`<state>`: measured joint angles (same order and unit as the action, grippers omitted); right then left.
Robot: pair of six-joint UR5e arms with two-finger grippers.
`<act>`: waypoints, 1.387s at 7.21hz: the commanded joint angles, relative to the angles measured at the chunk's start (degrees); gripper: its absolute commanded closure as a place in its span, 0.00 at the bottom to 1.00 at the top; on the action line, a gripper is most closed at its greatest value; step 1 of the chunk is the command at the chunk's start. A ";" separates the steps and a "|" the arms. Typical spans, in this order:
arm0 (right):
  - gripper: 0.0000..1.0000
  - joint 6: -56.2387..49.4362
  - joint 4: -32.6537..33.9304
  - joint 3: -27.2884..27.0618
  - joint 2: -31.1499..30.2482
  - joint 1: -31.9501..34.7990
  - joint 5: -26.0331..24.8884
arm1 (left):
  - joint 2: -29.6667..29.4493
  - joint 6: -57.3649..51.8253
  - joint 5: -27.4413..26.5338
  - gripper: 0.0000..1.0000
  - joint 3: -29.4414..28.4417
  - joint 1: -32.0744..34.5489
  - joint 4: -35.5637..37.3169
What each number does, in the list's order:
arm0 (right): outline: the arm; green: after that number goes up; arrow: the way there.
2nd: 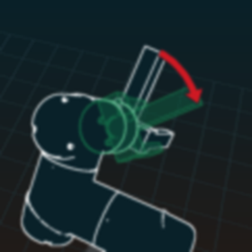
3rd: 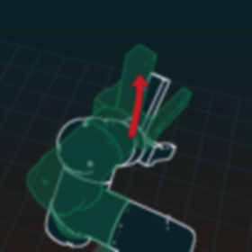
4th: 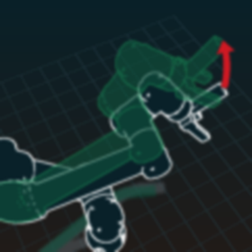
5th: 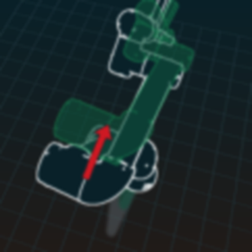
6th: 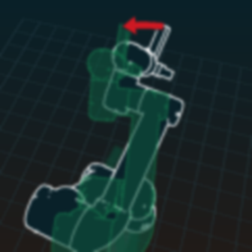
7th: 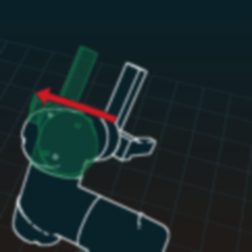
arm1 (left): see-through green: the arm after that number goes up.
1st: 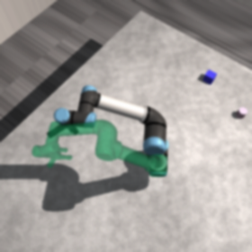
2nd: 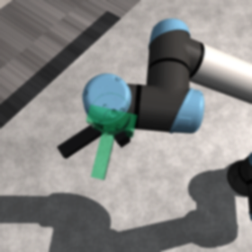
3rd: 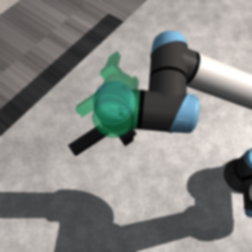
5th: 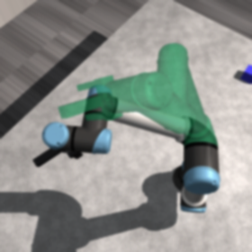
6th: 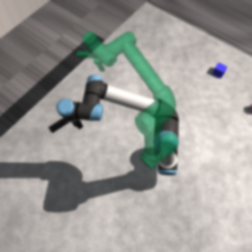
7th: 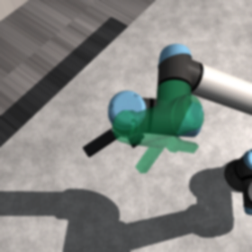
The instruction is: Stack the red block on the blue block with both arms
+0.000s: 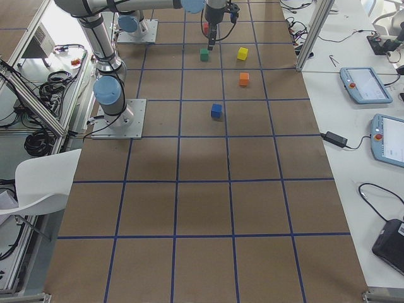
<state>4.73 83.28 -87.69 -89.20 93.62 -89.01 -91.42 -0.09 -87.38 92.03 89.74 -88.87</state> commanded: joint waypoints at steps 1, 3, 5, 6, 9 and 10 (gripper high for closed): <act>0.00 0.01 -0.13 -0.11 -0.01 0.07 -0.37 | 0.19 0.00 0.02 0.00 -0.01 0.00 -0.08; 0.00 0.01 -0.04 -0.03 0.26 -0.02 -0.54 | -0.16 -0.09 0.02 0.00 0.08 0.00 -0.08; 0.00 -0.42 -0.13 -0.12 0.26 0.07 -0.11 | -0.33 0.00 -0.07 0.00 0.08 0.00 -0.16; 0.00 -0.51 -0.04 -0.12 0.17 0.07 0.07 | -0.33 0.00 -0.24 0.00 0.08 0.00 -0.16; 0.00 -0.16 -0.13 -0.11 0.08 0.07 -0.64 | -0.16 0.61 -0.51 0.00 0.08 0.00 -0.08; 0.00 0.01 -0.13 -0.12 0.17 -0.02 -0.38 | -0.33 0.53 -1.82 0.00 0.08 0.00 -0.08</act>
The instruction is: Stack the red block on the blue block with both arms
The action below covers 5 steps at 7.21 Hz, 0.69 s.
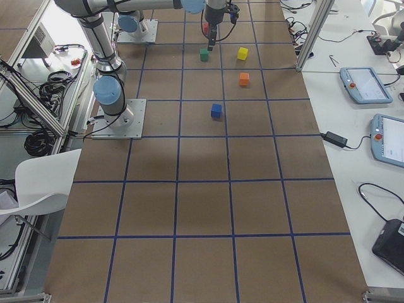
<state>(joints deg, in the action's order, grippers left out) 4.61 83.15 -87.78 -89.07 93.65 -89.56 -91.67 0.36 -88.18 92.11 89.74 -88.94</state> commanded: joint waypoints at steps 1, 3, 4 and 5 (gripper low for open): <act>0.00 0.05 0.00 -0.02 0.12 0.04 0.35 | 0.00 0.08 -2.51 0.00 0.00 0.00 -0.09; 0.00 0.05 -0.18 -0.11 0.12 -0.05 0.26 | -0.09 -0.10 -4.80 0.00 0.26 -0.09 -0.09; 0.00 0.05 -0.27 -0.02 0.12 -0.05 0.00 | -0.09 0.25 -4.72 0.00 0.35 0.00 -0.18; 0.00 -0.04 -0.44 -0.20 0.12 0.04 -0.09 | -0.35 0.52 -4.55 0.00 0.44 0.00 -0.44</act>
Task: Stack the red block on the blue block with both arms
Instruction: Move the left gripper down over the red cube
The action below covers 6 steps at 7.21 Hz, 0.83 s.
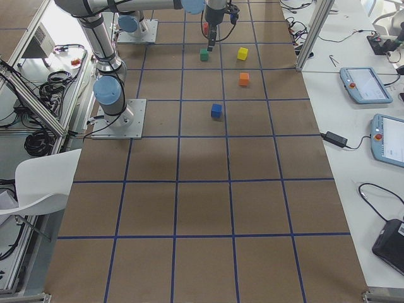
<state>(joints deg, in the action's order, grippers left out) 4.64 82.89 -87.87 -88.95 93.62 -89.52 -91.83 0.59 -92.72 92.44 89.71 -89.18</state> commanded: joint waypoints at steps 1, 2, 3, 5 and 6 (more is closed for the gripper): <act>0.00 -0.07 -0.09 0.07 -0.08 -0.02 0.22 | -0.20 0.29 -0.01 0.00 0.02 0.02 -0.29; 0.00 -0.07 -0.09 0.07 -0.08 -0.02 0.57 | -0.37 0.29 -0.01 0.00 0.11 -0.06 -0.47; 0.00 -0.07 -0.09 0.07 0.00 -0.02 0.31 | -0.11 -0.06 -0.27 0.00 0.80 -0.07 -0.12; 0.00 -0.07 0.08 -0.19 0.18 -0.02 0.05 | 1.29 -0.67 -0.18 0.00 3.96 -0.77 0.32; 0.00 -0.07 0.08 -0.28 0.18 -0.02 -0.04 | 0.25 -0.50 -0.18 0.00 4.41 -1.81 0.41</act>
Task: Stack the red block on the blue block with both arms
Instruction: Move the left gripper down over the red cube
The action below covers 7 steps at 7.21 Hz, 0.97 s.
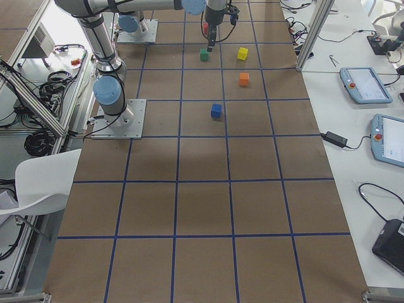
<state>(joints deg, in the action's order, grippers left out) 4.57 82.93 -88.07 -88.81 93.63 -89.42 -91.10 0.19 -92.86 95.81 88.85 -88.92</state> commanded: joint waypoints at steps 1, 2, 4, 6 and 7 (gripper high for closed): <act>0.00 0.00 0.04 -0.17 0.04 -0.02 0.20 | -0.83 -0.28 -0.04 0.00 1.83 -3.57 0.67; 0.00 0.00 -0.31 -0.08 -0.05 -0.02 -0.31 | -0.92 -0.10 -0.04 0.00 4.28 -6.90 3.03; 0.00 0.09 -0.31 -0.26 0.03 -0.02 -0.23 | -1.71 -0.80 -0.13 0.00 12.08 -9.65 13.97; 0.00 0.09 -0.31 -0.43 -0.05 0.06 -0.32 | -2.68 -4.82 -0.82 0.00 16.42 -11.15 19.30; 0.00 0.09 -0.31 -0.52 0.03 -0.02 -0.23 | -3.99 -5.46 -2.66 0.00 16.60 -11.33 19.92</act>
<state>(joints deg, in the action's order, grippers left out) 4.66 82.62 -88.46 -88.80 93.63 -89.69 -93.79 -3.73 -93.86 111.28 78.00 -70.63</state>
